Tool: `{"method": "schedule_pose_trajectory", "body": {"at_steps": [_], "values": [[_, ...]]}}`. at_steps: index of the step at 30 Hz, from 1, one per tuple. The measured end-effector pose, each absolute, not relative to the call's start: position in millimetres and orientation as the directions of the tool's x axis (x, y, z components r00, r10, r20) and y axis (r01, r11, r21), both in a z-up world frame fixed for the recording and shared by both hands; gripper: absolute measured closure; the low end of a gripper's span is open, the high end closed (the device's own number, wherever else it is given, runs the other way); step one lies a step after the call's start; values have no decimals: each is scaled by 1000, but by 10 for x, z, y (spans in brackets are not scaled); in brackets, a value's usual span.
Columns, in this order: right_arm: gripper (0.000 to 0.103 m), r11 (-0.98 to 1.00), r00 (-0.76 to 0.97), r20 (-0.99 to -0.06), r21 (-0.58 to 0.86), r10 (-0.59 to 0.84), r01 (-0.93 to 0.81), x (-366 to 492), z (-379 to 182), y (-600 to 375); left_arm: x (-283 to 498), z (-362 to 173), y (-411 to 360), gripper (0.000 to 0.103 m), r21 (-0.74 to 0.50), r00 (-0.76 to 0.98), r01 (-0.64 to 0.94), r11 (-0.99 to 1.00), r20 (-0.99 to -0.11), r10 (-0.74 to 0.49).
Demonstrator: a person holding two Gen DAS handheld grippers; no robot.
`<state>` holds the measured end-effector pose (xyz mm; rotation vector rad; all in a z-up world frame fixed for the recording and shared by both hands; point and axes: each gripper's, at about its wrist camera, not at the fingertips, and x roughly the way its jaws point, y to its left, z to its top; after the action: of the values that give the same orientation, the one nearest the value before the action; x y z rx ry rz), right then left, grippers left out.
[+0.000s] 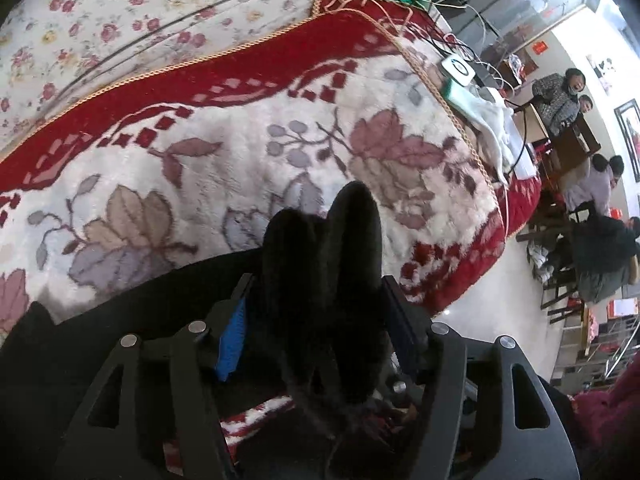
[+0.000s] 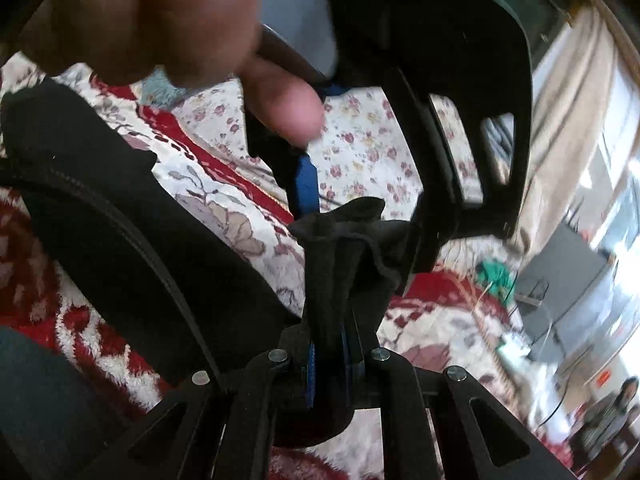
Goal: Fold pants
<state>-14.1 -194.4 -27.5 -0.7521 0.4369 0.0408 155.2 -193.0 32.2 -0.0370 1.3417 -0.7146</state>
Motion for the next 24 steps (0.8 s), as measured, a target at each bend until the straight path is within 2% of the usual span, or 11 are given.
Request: {"method": "schedule_pose_trajectory", "body": {"at_steps": [7,9,10,14,18,24], "values": [[94,694,912,-398,-685,-101,-222,-148,-209,-1652,1646,407,-1757,41,-400,90,427,811,-874,-478],[94,690,908,-404,-688,-107,-225,-150,-212,-1622,1636,432,-1657,66,-410,99,446,796,-861,-499],[94,686,906,-408,-692,-116,-224,-144,-211,-1617,1622,425,-1590,95,-414,92,450,791,-860,-503],[94,668,907,-406,-706,-111,-234,-175,-157,-1495,1534,450,-1310,94,-437,115,455,776,-835,-538],[94,619,915,-391,-744,-98,-251,-263,-121,-1202,1506,460,-779,94,-534,102,424,731,-774,-625],[94,431,916,-397,-838,-58,-336,-459,-260,-450,1348,237,200,94,-623,133,336,706,-711,-691]]}}
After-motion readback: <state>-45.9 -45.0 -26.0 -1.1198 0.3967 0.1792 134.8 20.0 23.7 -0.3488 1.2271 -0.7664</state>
